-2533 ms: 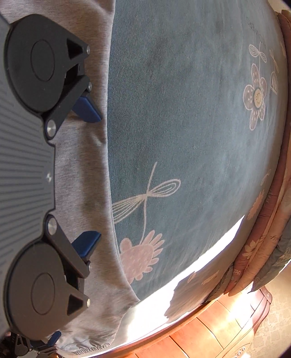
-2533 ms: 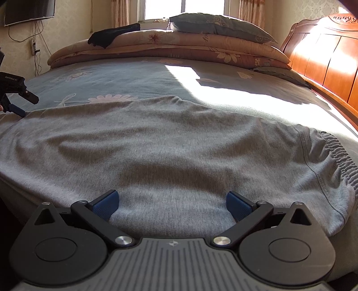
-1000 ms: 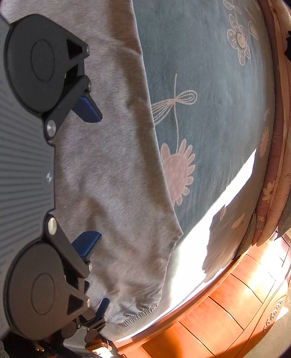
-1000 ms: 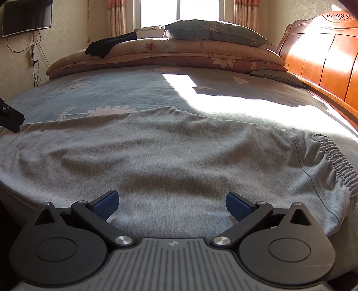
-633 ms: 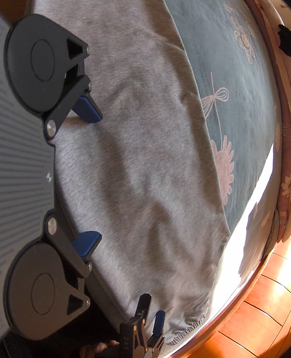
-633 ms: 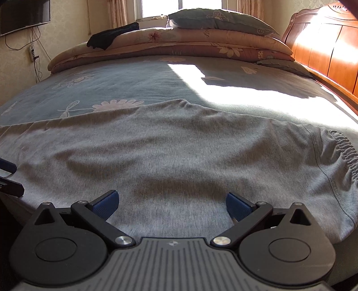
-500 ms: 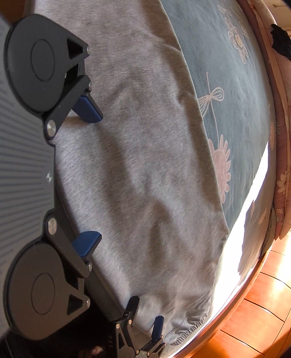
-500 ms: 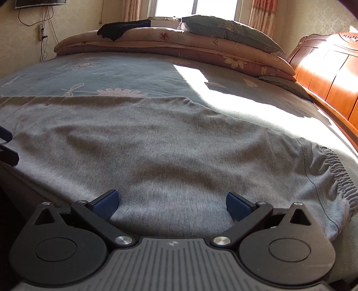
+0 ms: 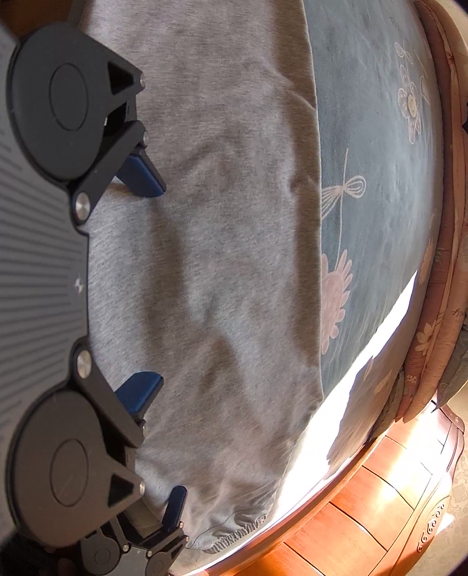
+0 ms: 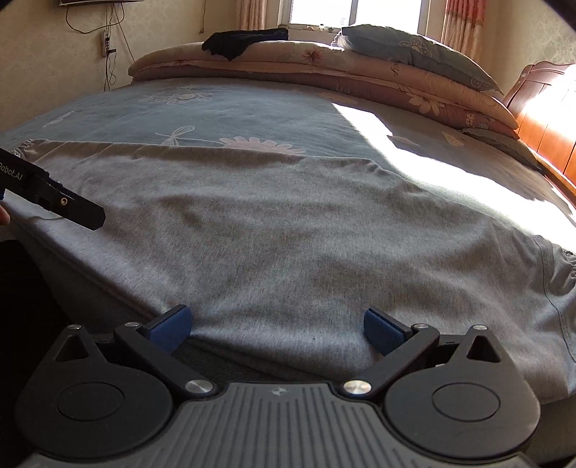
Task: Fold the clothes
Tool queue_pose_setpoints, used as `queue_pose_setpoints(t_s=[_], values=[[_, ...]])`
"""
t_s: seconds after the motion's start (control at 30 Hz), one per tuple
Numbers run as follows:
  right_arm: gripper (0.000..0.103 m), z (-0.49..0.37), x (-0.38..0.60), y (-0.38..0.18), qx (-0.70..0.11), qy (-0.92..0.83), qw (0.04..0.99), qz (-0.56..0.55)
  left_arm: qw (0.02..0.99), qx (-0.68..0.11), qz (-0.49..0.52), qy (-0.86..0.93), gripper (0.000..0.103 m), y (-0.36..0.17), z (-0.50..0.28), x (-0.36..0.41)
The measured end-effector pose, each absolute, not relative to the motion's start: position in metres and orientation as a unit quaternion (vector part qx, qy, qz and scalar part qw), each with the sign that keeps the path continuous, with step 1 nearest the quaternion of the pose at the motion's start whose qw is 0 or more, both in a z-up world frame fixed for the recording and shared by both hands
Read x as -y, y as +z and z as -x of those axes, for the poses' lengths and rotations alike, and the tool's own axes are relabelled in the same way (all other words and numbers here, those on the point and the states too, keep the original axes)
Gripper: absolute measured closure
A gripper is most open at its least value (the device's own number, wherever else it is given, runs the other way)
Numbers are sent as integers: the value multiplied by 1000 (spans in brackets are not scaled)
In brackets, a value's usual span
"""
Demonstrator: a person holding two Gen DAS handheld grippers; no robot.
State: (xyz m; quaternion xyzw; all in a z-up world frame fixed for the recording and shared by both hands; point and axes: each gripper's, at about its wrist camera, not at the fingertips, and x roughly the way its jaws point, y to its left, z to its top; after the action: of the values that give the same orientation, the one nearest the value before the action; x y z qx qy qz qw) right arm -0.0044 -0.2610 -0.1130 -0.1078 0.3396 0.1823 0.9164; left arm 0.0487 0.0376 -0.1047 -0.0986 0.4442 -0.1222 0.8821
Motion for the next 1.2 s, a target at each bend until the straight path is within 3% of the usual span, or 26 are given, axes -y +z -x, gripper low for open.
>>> queue_pose_setpoints(t_s=[0.2,0.37,0.7,0.87,0.97,1.1,1.2], values=[[0,13,276,-94,-292,156,936,117,887,-432,94,-129,1,-107,-45,-38],[0,-6,315,-106,-345,111,930,56,885,-420,146,-136,1,-109,-45,-52],[0,1,373,-95,-312,79,947,-13,887,-420,140,-134,1,-108,-46,-49],[0,-12,420,-114,-333,48,940,-58,882,-416,177,-135,1,-109,-46,-58],[0,-8,439,-112,-324,10,945,-53,879,-418,181,-138,1,-109,-47,-59],[0,-1,470,-94,-280,30,948,-148,880,-424,165,-135,1,-108,-49,-55],[0,-10,478,-91,-261,23,953,-154,881,-424,161,-131,1,-107,-49,-53]])
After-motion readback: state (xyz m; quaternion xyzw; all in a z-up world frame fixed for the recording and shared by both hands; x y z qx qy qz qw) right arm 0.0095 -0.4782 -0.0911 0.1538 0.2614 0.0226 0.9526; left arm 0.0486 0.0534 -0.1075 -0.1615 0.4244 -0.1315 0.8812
